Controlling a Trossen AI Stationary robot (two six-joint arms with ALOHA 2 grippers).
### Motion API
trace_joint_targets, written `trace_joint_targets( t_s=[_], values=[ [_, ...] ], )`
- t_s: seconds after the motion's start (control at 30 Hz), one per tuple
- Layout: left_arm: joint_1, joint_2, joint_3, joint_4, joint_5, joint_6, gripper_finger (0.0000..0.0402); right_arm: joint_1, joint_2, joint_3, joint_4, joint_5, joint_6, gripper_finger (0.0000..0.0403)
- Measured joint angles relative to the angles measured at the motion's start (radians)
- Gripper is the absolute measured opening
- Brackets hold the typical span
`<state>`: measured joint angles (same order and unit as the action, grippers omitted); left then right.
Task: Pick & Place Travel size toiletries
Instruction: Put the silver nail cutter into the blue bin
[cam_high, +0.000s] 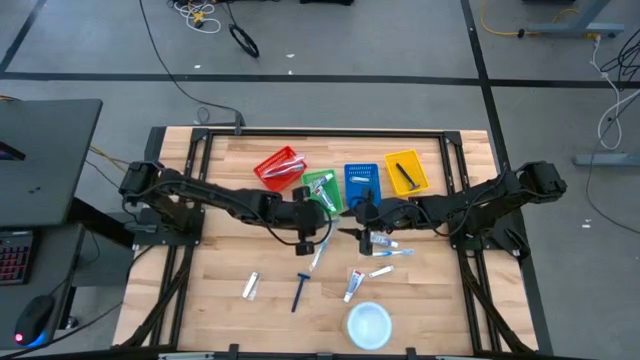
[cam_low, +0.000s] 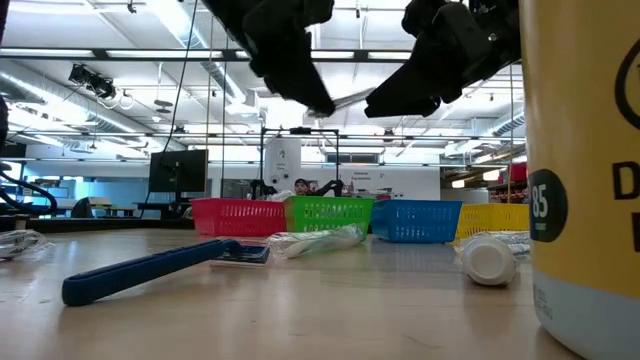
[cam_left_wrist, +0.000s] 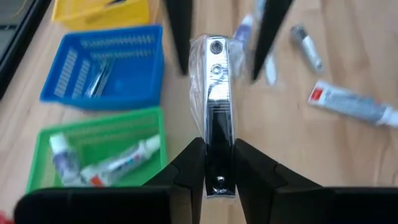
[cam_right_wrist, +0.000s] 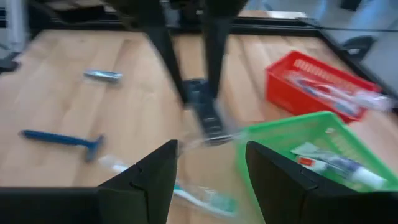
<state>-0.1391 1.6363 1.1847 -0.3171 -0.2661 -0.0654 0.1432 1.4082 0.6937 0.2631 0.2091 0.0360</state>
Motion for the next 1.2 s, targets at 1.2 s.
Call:
trace_joint_targets(
  t_s=[1.2],
  values=[
    [0.029,0.000,0.000,0.088,0.020,0.073,0.0077,-0.040,0.000,0.000,0.068,-0.056,-0.063,0.0157]
  ],
)
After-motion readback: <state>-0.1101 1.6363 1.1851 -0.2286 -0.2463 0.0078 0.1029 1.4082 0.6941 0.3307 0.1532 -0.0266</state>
